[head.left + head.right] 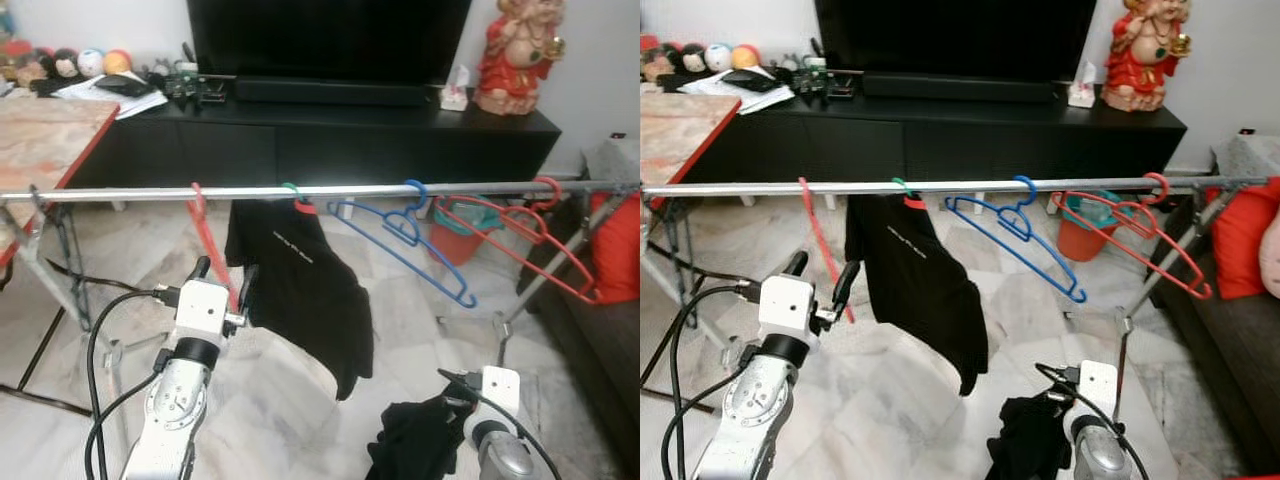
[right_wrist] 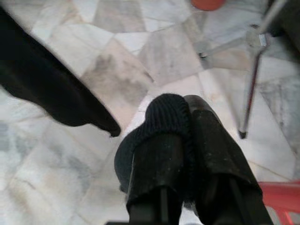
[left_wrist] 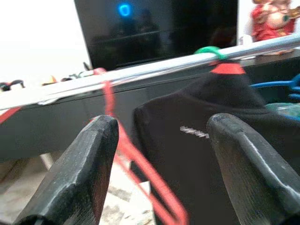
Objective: Hang hanger
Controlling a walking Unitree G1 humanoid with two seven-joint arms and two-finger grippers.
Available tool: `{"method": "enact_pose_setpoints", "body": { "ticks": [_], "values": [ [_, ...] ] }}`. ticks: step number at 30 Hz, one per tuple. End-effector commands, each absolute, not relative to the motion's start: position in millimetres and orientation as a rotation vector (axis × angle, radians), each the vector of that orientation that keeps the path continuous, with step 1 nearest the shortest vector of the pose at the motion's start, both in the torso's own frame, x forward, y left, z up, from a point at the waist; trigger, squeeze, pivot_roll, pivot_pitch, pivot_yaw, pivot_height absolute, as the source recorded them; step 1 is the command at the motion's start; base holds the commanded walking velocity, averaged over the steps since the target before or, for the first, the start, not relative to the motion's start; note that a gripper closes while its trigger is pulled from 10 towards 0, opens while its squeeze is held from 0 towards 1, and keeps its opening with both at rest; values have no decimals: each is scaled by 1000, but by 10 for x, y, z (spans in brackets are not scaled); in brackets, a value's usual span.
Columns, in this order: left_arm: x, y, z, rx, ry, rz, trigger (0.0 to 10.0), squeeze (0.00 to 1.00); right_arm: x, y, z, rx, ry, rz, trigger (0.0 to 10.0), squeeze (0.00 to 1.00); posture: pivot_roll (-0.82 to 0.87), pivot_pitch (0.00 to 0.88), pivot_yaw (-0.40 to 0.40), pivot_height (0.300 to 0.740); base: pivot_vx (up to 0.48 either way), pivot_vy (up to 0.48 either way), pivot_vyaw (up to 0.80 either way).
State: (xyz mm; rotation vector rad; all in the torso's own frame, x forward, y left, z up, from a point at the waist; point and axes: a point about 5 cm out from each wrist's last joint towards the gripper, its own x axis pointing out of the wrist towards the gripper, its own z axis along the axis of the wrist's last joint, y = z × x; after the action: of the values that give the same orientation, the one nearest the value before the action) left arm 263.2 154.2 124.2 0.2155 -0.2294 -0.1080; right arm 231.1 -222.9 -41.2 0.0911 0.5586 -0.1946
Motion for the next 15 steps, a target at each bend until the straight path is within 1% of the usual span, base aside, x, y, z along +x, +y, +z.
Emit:
{"method": "enact_pose_setpoints", "body": {
  "ticks": [1,5,15],
  "values": [
    [2655,1518,1221,220,-209,-119,10000,0,2349,-2243,-382,106,544,-207,10000,0,13,0,-83,740,0,311,-631],
    [2660,1514,1225,219,-208,-122,10000,0,2341,-2235,-388,107,545,-210,10000,0,13,0,-81,740,0,319,-638],
    [2681,1498,1240,221,-208,-141,10000,0,2359,-2201,-378,106,531,-209,10000,0,15,0,-72,740,0,322,0]
  ]
}}
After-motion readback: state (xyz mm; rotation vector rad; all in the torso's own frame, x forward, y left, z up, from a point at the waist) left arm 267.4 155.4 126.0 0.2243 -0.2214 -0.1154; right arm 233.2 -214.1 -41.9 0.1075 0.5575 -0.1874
